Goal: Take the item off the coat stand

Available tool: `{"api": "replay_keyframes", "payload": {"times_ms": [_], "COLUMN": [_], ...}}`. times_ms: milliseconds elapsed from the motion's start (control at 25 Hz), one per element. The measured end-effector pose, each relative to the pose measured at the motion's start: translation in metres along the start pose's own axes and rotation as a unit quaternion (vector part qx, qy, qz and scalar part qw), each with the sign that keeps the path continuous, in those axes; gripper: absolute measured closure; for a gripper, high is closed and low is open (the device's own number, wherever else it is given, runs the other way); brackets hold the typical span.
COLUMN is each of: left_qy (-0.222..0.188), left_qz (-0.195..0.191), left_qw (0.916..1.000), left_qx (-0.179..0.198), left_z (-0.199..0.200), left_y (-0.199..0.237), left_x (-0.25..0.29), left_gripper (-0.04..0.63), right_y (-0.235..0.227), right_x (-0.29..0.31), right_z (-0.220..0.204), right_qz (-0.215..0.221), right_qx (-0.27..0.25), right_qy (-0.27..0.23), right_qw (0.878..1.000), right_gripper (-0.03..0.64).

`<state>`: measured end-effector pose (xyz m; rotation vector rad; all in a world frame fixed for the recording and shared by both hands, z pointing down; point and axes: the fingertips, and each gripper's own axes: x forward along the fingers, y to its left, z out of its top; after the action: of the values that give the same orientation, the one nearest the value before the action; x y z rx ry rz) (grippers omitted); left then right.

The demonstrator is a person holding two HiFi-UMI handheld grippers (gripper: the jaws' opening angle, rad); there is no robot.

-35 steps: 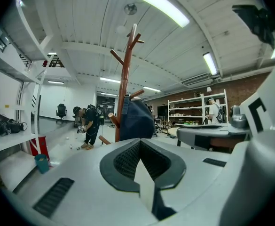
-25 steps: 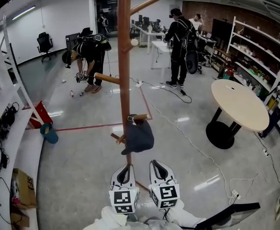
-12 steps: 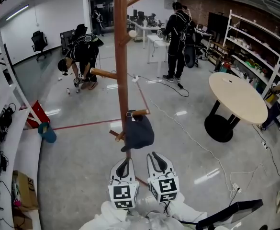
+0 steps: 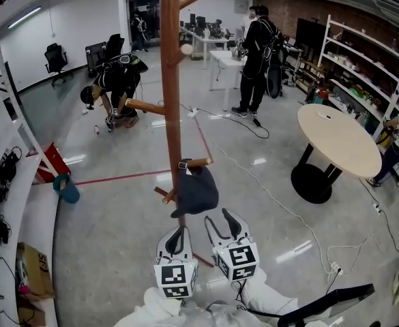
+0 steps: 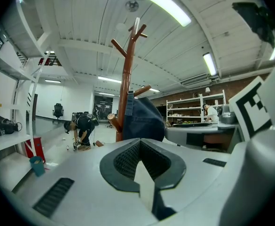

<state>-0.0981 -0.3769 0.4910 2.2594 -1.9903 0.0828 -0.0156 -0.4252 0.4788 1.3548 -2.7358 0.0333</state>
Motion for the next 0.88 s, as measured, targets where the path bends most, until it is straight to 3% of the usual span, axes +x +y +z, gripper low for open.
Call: {"api": "replay_keyframes", "payload": {"times_ms": [320,880], "left_qy": [0.006,0.02], "left_qz": [0.008,0.024], "left_qw": [0.9999,0.9995], "left_qx": [0.0,-0.004], "left_z": [-0.001,-0.01], "left_y": [0.002,0.01], "left_x": [0.003,0.006], "left_gripper": [0.595,0.595], "right_y": [-0.002,-0.001], "right_x": [0.015,0.047], "right_z": [0.007,0.002], "right_qz": [0.037,0.107], "right_qx": [0.01,0.02], "right_qy": [0.0,0.008], "right_qw": [0.999,0.994], "right_gripper": [0.364,0.359]}}
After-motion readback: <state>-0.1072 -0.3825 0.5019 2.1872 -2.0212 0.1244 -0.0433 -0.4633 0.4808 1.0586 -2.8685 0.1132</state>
